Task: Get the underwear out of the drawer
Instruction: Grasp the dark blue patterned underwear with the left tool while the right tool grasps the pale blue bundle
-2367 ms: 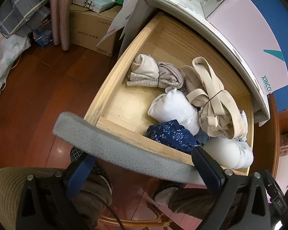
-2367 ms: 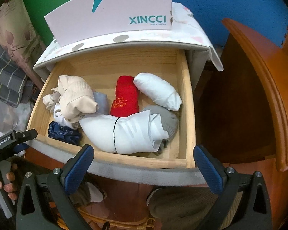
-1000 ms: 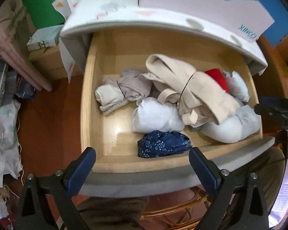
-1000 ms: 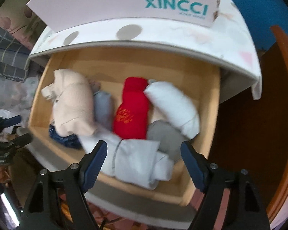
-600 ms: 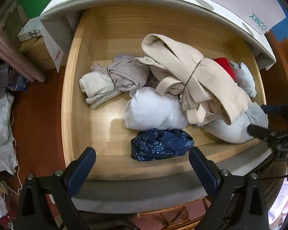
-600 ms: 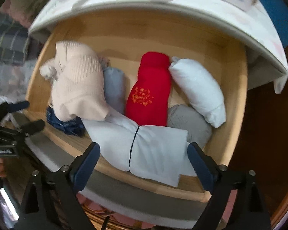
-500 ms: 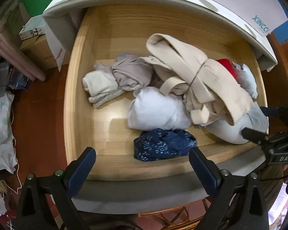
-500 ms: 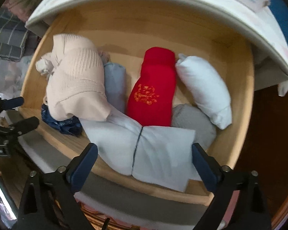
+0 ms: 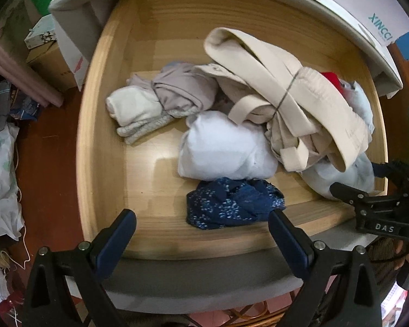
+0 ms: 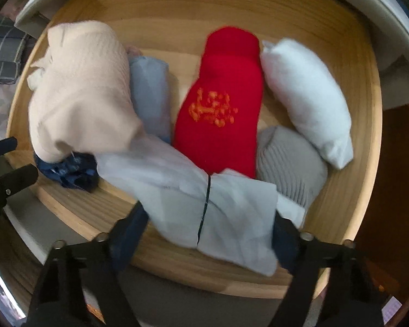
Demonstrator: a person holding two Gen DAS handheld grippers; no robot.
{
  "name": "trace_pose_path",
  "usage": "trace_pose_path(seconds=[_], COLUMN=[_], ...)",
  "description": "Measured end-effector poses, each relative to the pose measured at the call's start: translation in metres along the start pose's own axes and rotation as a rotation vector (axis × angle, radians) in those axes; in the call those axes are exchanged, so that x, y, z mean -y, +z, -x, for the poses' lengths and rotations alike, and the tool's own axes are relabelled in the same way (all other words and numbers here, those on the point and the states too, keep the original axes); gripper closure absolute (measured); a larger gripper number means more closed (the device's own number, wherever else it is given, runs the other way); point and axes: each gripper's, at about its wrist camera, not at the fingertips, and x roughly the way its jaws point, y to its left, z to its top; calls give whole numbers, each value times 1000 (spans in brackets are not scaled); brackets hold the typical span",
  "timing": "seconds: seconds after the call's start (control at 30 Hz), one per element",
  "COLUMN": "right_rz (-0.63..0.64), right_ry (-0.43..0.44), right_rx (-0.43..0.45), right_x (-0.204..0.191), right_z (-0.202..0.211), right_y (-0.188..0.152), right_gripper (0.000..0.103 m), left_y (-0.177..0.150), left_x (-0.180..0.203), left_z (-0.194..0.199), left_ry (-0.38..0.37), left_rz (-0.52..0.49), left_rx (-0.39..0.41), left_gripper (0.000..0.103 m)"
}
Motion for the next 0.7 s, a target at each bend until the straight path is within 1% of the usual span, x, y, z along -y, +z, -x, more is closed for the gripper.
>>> trace_pose_path(seconds=[0.07, 0.23, 0.4, 0.47, 0.57, 0.63, 0.7], right_rz=[-14, -45, -48, -47, -25, -20, -10], right_ry=[7, 58, 69, 73, 84, 79, 76], right_rx=[-16, -4, -1, 5, -4, -8, -17], right_x=[5, 16, 19, 22, 21, 26, 25], right_z=[-6, -2, 2, 2, -3, -3, -6], right_y=[-5, -12, -16, -17, -13, -7, -4], right_gripper=[39, 49, 53, 53, 46, 39, 36], left_y=[0, 8, 15, 18, 21, 21, 20], left_x=[7, 26, 37, 39, 38, 40, 38], left_z=[-2, -10, -23, -32, -41, -43, -45], left_ry=[2, 11, 31, 49, 50, 69, 70], left_rz=[-6, -7, 1, 9, 34, 23, 25], left_rx=[-3, -26, -57, -76, -114, -123, -131], left_gripper=[3, 3, 3, 3, 4, 12, 19])
